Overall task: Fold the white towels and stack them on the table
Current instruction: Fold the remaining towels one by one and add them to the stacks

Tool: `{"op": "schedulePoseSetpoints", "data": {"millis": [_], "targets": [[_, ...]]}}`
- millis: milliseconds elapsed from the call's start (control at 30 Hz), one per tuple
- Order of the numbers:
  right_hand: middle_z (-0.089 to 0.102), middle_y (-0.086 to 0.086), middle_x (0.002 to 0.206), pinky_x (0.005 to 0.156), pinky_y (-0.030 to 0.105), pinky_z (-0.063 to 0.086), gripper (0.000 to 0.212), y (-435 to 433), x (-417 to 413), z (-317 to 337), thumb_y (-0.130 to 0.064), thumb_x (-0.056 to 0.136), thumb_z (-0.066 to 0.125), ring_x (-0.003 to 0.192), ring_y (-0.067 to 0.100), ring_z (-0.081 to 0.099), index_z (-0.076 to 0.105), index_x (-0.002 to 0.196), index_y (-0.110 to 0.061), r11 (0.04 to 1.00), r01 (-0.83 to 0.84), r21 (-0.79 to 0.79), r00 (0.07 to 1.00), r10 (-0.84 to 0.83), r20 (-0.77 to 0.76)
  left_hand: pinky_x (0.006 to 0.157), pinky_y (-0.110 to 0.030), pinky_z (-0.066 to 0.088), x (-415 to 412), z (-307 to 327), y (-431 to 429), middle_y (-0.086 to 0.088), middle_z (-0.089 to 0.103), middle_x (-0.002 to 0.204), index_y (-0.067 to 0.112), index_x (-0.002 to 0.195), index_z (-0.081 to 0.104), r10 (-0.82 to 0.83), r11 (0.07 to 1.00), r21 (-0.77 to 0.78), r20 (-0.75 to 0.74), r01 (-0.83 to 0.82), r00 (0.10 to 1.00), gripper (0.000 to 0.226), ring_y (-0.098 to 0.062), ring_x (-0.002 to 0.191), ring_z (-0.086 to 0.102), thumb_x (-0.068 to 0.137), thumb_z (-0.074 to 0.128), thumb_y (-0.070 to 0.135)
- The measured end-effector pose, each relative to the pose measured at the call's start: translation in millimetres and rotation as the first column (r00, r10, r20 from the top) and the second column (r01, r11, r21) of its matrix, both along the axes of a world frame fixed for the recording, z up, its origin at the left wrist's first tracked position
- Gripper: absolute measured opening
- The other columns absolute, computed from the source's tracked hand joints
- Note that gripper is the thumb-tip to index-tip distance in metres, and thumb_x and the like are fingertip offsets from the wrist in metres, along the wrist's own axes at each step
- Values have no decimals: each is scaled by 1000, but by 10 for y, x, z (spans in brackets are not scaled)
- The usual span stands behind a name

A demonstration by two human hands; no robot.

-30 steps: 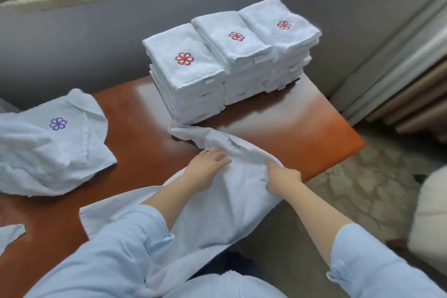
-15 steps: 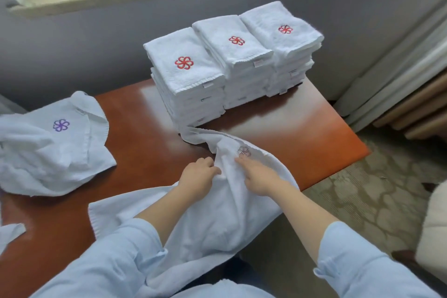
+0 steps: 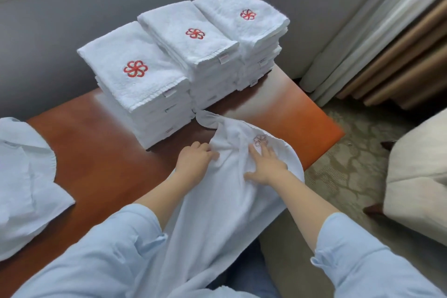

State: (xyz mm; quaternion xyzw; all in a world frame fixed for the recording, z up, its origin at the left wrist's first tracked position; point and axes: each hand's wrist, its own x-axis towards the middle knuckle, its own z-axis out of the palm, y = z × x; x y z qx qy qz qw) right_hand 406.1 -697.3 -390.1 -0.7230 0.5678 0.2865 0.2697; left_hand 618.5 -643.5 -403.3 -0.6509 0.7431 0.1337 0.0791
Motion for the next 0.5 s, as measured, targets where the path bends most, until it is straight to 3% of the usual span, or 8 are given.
{"op": "schedulePoseSetpoints", "data": {"millis": [100, 200, 267, 333, 400, 500], "targets": [[-25, 10, 162, 105, 49, 39, 90, -272, -40, -23, -61, 92, 49, 151, 36, -8, -13, 154, -43, 999, 17, -40, 999, -18, -33, 70, -31, 31, -62, -65, -232, 6, 52, 124, 37, 128, 56, 38, 998, -39, -5, -38, 999, 46, -22, 105, 47, 92, 50, 9], [-14, 22, 162, 96, 40, 43, 90, -632, -146, -30, -65, 90, 48, 144, 42, 17, -13, 153, -45, 993, -25, -113, 994, 13, -105, 67, -33, 30, -122, -55, -487, -3, 58, 116, 29, 123, 63, 80, 989, -128, 11, -78, 997, 43, -27, 99, 52, 86, 61, 8], [4, 22, 160, 94, 40, 44, 88, -918, -258, -12, -67, 90, 46, 138, 39, 31, -9, 154, -44, 989, -60, -135, 991, 43, -128, 58, -33, 39, -199, -16, -657, -10, 63, 91, 20, 97, 76, 91, 977, -198, 50, -79, 995, 45, -30, 78, 58, 58, 82, 0], [15, 19, 157, 92, 42, 45, 85, -1192, -403, 1, -66, 92, 42, 136, 38, 37, -8, 155, -40, 992, -63, -108, 990, 49, -135, 53, -32, 42, -326, -27, -808, -10, 59, 72, 16, 73, 75, 138, 954, -284, 117, -100, 983, 39, -28, 63, 57, 40, 86, -2], [23, 16, 156, 84, 39, 44, 85, -1404, -525, 2, -61, 94, 42, 133, 36, 43, -8, 157, -34, 994, -71, -79, 991, 61, -123, 55, -33, 42, -482, -54, -955, -10, 56, 70, 12, 67, 71, 180, 938, -325, 151, -123, 972, 29, -27, 63, 56, 44, 83, -1], [54, 6, 126, 69, 32, 40, 86, -1580, -637, -17, -52, 95, 45, 109, 27, 57, -3, 158, -20, 989, -109, -95, 990, 99, -101, 77, -36, 42, -745, -64, -1097, -7, 58, 89, 13, 91, 69, 244, 962, -175, 202, -210, 948, 24, -28, 83, 53, 69, 64, 6]]}}
